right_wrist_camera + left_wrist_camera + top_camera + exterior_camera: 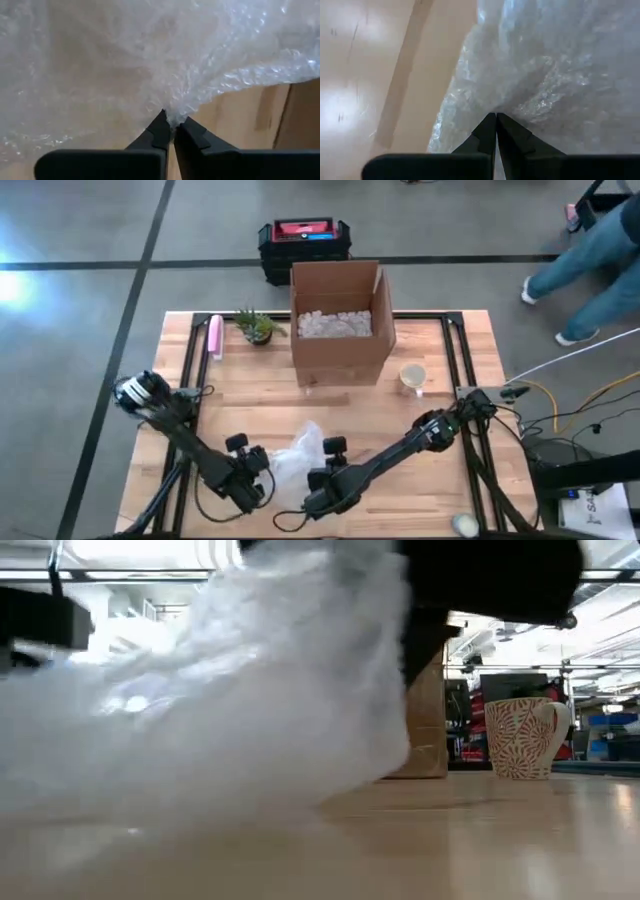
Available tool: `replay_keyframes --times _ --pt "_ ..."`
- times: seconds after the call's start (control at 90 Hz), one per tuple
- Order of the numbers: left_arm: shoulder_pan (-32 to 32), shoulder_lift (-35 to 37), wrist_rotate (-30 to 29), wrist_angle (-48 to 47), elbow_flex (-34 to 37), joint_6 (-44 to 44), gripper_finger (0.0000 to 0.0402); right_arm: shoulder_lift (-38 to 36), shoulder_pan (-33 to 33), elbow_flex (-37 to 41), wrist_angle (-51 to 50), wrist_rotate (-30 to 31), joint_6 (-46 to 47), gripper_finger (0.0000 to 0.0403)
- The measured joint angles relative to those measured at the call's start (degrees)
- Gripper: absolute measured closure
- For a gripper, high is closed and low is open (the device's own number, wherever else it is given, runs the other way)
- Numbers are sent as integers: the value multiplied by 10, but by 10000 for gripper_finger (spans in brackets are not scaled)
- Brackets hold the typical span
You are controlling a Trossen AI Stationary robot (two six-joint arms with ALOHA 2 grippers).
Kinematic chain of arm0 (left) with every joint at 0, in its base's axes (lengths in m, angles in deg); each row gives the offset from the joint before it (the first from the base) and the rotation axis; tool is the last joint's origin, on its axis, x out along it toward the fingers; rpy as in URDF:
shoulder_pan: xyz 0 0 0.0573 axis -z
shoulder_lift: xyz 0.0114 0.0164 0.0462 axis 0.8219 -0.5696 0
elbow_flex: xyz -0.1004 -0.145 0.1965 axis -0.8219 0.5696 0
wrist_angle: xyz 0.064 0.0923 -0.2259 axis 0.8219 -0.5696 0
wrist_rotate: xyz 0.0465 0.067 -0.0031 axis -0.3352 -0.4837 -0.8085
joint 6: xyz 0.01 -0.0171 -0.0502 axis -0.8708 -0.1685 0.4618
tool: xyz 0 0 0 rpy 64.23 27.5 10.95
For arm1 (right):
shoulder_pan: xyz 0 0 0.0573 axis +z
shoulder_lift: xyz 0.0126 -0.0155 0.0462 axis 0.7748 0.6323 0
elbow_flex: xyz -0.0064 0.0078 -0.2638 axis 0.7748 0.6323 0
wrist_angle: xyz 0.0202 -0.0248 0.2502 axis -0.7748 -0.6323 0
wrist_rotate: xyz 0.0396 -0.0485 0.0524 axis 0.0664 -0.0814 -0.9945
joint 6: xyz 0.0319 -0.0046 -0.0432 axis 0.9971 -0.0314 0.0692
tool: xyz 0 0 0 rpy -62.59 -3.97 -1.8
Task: Wrap mug
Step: Prepare the bubble wrap
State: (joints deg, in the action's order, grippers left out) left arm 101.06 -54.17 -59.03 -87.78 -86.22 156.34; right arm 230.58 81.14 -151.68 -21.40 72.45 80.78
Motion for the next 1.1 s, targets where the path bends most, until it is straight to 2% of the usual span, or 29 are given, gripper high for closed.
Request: replay_keyframes --times 0.2,0.511,0.656,0.889,0.967,1.1 --pt "12 -6 -10 1 24 58 402 -16 25 0 -55 -18 53 400" --pt "31 47 -25 5 42 82 402 -72 86 32 -56 -92 222 384" --pt "31 48 -28 7 48 82 402 -101 118 55 -57 -113 307 340" --pt "32 48 -34 22 53 82 402 -142 156 69 -57 -156 387 232" --pt "32 49 -37 32 54 77 402 -163 161 69 -50 -134 398 203" --pt "32 49 -40 43 54 65 402 -186 147 69 26 -14 353 172"
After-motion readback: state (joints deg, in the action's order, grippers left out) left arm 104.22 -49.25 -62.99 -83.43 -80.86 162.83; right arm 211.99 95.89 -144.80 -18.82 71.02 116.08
